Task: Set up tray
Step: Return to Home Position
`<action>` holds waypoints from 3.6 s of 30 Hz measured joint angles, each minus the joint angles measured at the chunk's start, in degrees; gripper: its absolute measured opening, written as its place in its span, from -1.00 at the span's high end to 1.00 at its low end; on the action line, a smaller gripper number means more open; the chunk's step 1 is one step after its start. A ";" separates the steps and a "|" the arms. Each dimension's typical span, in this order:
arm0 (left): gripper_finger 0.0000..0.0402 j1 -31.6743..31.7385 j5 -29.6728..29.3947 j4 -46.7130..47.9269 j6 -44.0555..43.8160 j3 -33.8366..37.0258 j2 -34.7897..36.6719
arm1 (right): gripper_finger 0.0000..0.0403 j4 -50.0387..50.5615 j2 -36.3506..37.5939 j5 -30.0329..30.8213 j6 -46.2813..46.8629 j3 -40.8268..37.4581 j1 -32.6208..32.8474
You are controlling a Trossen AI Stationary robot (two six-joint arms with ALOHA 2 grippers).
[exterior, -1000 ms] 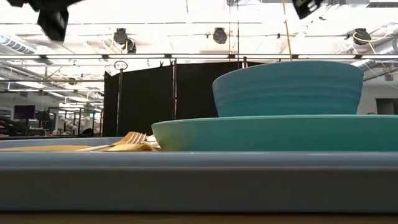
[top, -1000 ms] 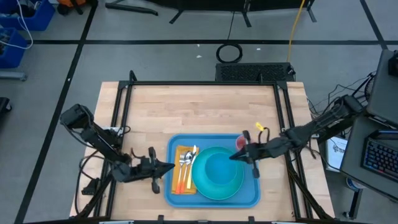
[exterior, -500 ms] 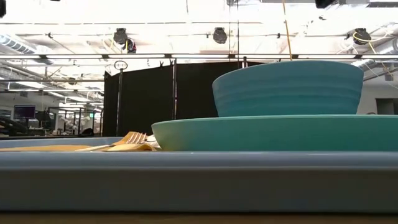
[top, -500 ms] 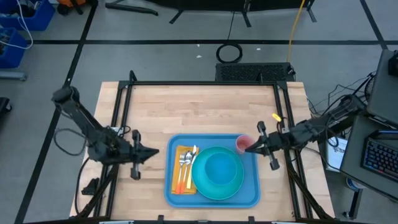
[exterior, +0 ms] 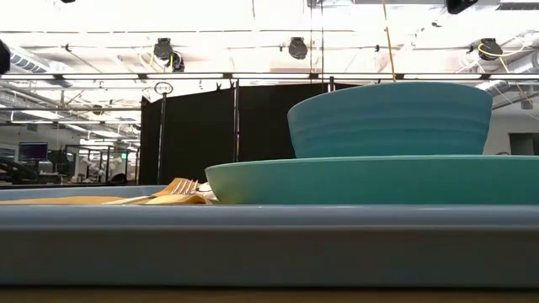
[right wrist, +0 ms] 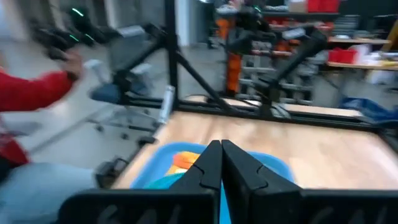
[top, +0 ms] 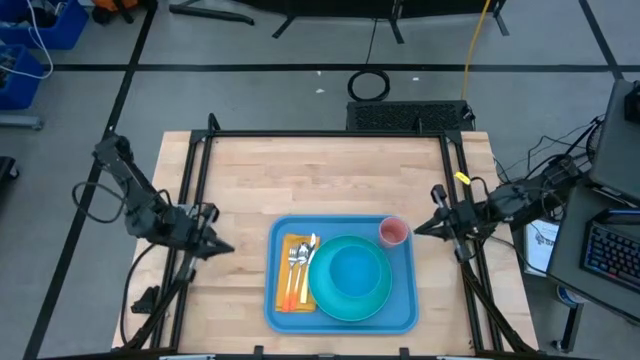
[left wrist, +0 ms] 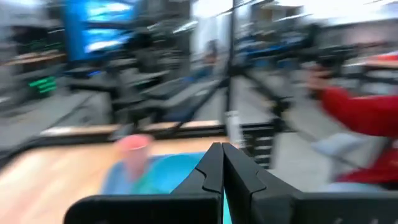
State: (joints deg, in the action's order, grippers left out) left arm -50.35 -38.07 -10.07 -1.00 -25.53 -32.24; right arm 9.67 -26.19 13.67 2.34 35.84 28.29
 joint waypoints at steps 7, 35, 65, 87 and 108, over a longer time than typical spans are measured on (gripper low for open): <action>1.00 0.07 6.73 -23.69 5.40 17.36 3.76 | 1.00 -6.49 7.30 -6.56 0.60 -8.02 0.00; 1.00 -3.46 -4.72 2.58 0.30 24.89 29.71 | 1.00 3.91 26.12 -4.63 0.92 -19.15 -0.85; 0.76 -5.03 -11.03 4.29 7.96 24.88 31.51 | 1.00 5.40 25.92 1.29 1.47 -19.72 -0.87; 0.71 -5.03 -10.98 4.29 8.05 24.88 31.51 | 1.00 5.40 25.92 1.25 1.47 -19.72 -0.87; 0.72 -5.03 -10.96 4.29 8.05 24.88 31.51 | 1.00 5.40 25.90 1.25 1.47 -19.72 -0.86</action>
State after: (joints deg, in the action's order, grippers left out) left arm -55.37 -49.04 -5.78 7.05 -0.64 -0.73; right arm 15.07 -0.30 14.92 3.81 16.12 27.43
